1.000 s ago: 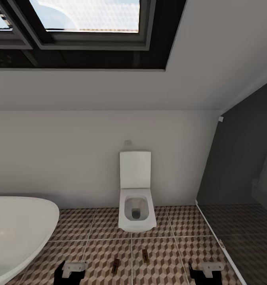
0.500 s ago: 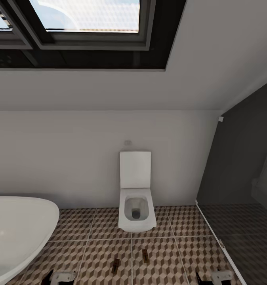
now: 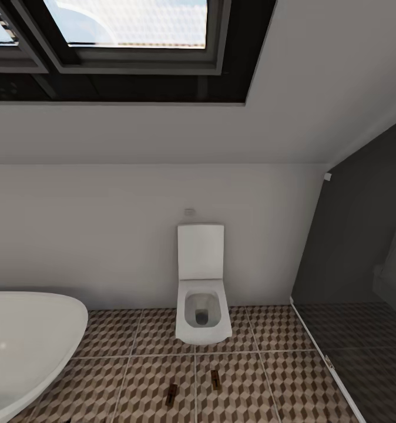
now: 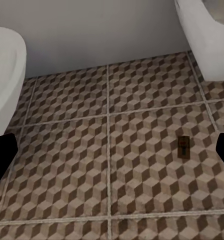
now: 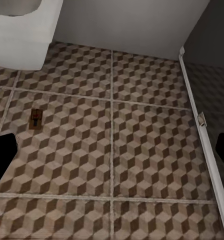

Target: Take the four mousetraps from the cabinet in the bathroom and place them on the bathroom floor. Make sure all four end up on the same floor surface, and ensure that at least two of them are either under or directly next to the same bathroom sink.

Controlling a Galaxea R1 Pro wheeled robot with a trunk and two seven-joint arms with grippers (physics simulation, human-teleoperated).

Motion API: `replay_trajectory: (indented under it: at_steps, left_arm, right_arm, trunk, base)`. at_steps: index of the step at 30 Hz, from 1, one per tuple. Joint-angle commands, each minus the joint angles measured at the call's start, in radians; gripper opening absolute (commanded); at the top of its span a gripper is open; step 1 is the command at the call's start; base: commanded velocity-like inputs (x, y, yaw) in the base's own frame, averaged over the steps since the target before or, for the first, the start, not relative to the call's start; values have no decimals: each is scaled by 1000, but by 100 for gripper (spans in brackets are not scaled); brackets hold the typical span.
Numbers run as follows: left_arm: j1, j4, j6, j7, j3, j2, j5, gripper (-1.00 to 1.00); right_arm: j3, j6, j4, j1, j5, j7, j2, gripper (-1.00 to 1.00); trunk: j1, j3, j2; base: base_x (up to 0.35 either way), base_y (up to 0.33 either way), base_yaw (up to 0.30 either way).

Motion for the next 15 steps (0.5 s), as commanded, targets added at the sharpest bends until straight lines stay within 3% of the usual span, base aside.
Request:
replay_trajectory:
  at_steps: [1, 8, 15]
  left_arm:
    - [6, 3, -18, 4, -9, -1, 5, 100]
    - [70, 3, -116, 6, -9, -2, 5, 100]
    - [113, 4, -172, 7, -9, -3, 5, 100]
  right_arm:
    - [6, -10, 1, 5, 0, -3, 1, 100]
    - [7, -71, 2, 59, 0, -4, 28, 100]
    - [7, -142, 2, 101, 0, -4, 43, 100]
  trunk:
    - [1, -1, -1]
    - [1, -1, -1]
    - [1, -1, -1]
  base:
    - [0, 0, 0]
    - [0, 0, 0]
    - [0, 0, 0]
